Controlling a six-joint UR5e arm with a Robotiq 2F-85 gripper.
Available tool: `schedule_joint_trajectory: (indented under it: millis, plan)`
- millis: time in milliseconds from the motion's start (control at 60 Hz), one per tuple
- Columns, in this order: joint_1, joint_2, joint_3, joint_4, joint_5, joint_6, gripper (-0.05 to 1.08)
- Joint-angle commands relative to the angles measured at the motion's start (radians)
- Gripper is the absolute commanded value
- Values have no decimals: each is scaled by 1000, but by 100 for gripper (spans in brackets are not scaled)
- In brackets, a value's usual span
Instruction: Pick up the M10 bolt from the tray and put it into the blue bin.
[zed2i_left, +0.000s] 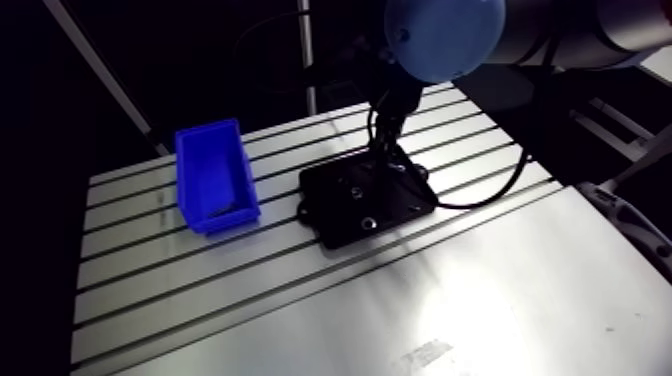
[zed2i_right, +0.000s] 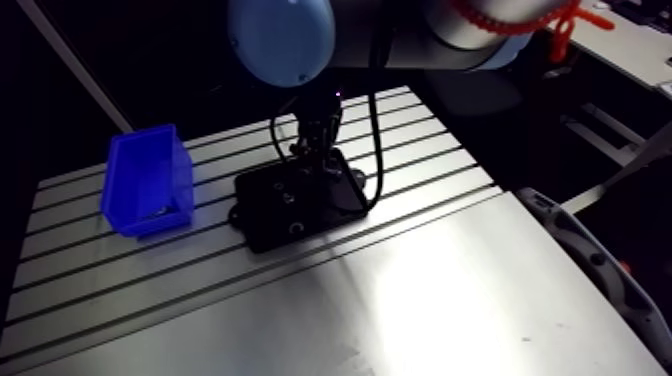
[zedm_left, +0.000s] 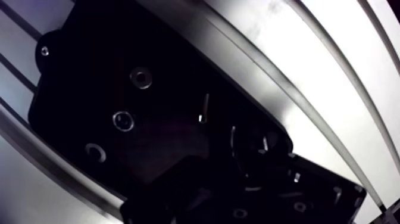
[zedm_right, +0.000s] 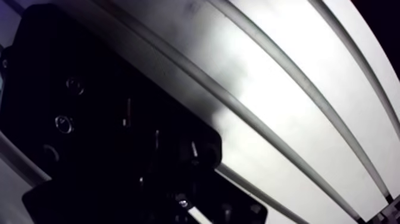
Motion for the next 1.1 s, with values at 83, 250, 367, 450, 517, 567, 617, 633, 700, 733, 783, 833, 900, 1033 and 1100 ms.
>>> schedule_joint_trajectory:
  millis: [83, 250, 367, 450, 517, 567, 617, 633, 700, 733, 783, 833, 900, 1033, 1100]
  plan:
    - [0, 0, 0, 0, 0, 0, 76]
    - [0, 1, 2, 0, -1, 0, 76]
    - [0, 0, 2, -1, -1, -1, 78]
    - [0, 0, 0, 0, -1, -1, 80]
    - [0, 0, 0, 0, -1, 0, 80]
    - [0, 0, 0, 0, -1, -1, 81]
    - [0, -2, -1, 1, -2, -2, 82]
    - [0, -2, -1, 1, -2, -2, 82]
    - [0, -3, -1, 2, -3, -3, 83]
    - [0, -5, -1, 2, -4, -3, 84]
    - [0, -6, -1, 2, -2, -5, 85]
    - [0, -6, 0, 3, -1, -5, 86]
    - [2, -14, 2, 9, 2, -5, 89]
    - [3, -40, 2, 42, 1, -6, 94]
    - [3, -57, -1, 74, 1, -8, 95]
